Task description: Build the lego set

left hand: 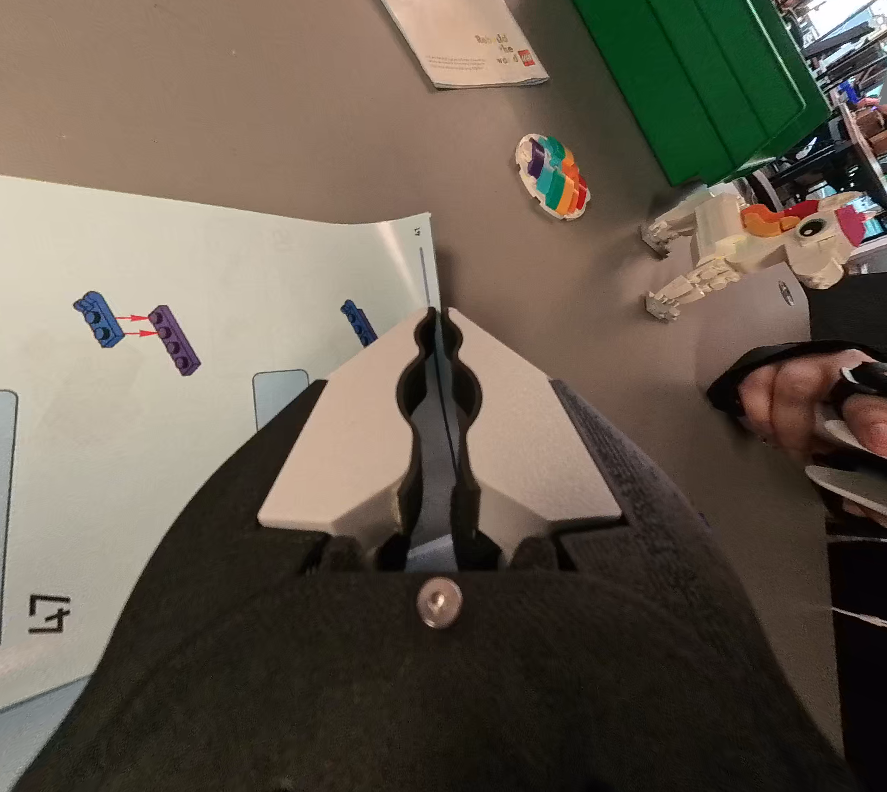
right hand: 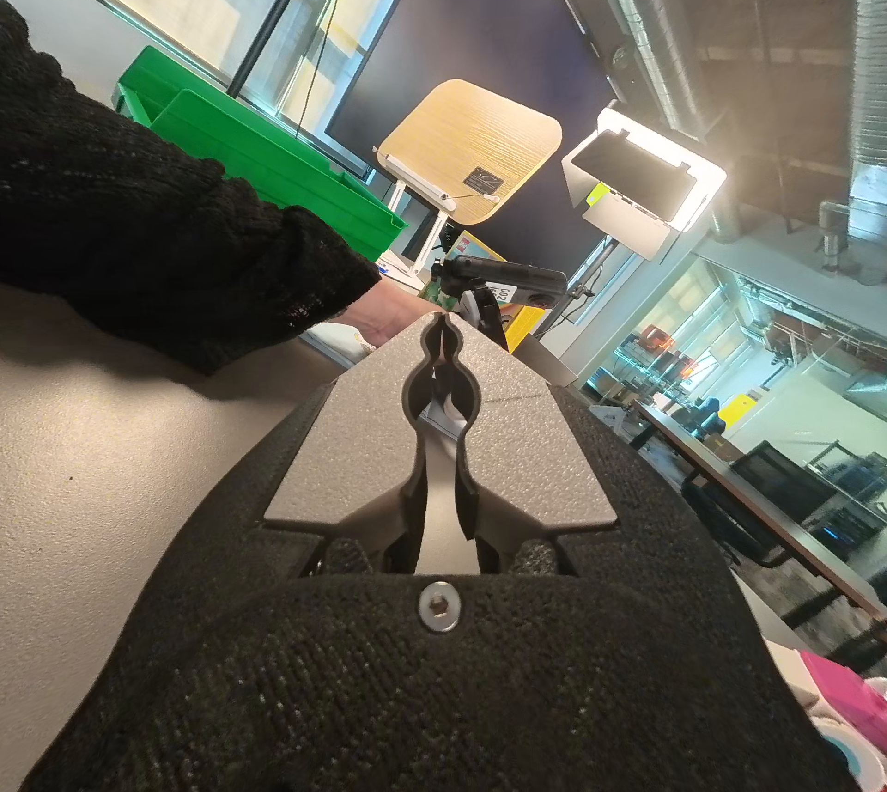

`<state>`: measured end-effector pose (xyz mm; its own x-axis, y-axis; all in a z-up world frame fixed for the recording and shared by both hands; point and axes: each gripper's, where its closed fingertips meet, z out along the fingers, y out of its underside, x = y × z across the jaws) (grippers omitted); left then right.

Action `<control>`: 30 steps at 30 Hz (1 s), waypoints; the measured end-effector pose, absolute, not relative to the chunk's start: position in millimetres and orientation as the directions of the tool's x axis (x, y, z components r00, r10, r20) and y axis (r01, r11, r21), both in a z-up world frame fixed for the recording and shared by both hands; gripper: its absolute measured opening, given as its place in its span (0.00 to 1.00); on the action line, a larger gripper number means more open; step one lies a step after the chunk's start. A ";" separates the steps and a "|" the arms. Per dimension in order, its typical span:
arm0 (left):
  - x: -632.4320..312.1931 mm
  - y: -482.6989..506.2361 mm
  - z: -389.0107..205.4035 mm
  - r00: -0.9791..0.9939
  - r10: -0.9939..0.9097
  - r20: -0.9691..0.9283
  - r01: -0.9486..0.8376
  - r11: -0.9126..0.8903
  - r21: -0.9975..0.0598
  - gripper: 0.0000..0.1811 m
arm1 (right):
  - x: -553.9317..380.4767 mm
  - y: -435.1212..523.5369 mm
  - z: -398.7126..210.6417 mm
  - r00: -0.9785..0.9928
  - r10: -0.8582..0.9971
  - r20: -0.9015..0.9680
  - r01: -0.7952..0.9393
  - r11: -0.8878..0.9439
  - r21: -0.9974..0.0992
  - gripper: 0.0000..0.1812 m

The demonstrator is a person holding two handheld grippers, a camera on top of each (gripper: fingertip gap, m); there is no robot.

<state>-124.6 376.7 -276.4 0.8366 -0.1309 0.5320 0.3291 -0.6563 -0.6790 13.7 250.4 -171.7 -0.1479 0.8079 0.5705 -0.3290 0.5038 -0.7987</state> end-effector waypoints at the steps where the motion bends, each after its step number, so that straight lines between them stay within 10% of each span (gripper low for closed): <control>1: -124.5 376.7 -276.3 0.835 -0.132 0.534 0.330 -0.656 -0.679 0.01 | 13.7 250.4 -171.7 -0.148 0.808 0.571 -0.329 0.504 -0.798 0.00; 30: -123.6 375.8 -275.4 0.681 -0.092 0.727 0.474 -0.701 -0.533 0.01 | 14.4 247.8 -174.2 -0.158 0.795 0.586 -0.331 0.517 -0.790 0.00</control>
